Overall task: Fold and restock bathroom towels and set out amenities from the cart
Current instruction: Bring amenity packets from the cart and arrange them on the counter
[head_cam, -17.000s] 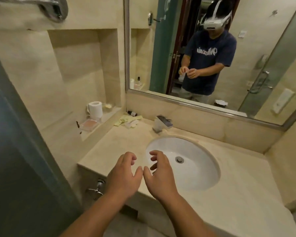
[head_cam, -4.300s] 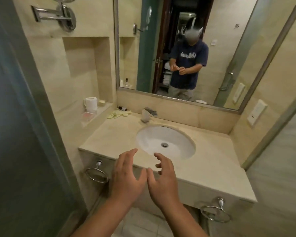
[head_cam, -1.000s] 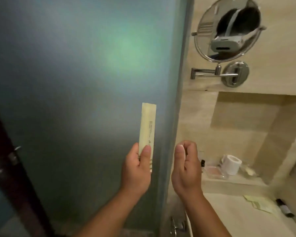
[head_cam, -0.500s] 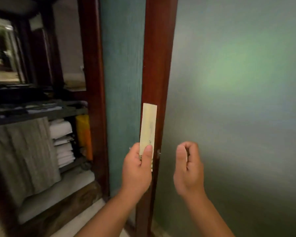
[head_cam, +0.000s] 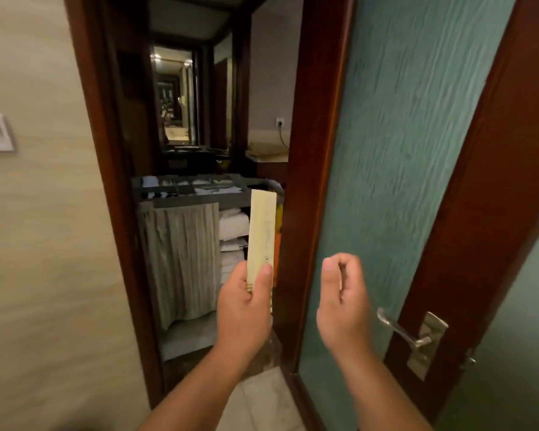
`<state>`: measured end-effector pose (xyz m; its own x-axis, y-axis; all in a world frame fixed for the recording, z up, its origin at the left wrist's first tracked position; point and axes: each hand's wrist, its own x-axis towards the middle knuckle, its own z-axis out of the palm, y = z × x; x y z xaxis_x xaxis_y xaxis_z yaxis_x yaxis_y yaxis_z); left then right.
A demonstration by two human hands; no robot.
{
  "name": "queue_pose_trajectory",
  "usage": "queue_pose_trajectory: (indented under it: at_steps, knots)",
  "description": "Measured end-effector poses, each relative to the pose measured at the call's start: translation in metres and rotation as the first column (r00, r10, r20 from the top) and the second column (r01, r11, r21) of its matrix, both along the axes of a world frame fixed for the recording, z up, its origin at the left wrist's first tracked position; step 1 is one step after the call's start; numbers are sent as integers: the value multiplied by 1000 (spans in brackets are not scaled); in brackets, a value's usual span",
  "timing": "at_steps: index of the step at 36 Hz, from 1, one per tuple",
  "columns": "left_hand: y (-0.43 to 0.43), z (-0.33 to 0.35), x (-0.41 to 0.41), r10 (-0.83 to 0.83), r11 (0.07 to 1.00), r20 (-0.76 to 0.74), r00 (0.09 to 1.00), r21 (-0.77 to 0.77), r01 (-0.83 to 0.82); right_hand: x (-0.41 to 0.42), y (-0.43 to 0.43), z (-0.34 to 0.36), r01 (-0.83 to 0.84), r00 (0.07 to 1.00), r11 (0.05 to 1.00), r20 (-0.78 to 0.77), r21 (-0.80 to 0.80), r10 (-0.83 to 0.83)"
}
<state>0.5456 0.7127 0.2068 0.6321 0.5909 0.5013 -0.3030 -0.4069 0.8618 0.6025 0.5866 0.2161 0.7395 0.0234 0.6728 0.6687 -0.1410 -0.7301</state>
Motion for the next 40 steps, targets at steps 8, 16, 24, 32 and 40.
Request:
queue_pose_trajectory:
  at_steps: [8,16,24,32,40]
  knots:
    - [66,6,95,87,996,-13,996,27,-87,117,81,0,-150,988,989,-29,-5,150]
    - [135,11,180,229,973,22,973,0,-229,218,159,9,-322,947,946,-29,-28,321]
    - [238,-10,260,299,954,-11,954,-23,-300,307,264,-9,-399,917,916,-45,-48,397]
    - [367,-14,355,308,951,3,951,-32,-308,399,393,-14,-374,927,921,-61,-107,370]
    - [464,-14,444,288,956,-5,958,-56,-288,486,491,-14,-347,937,935,-63,-77,343]
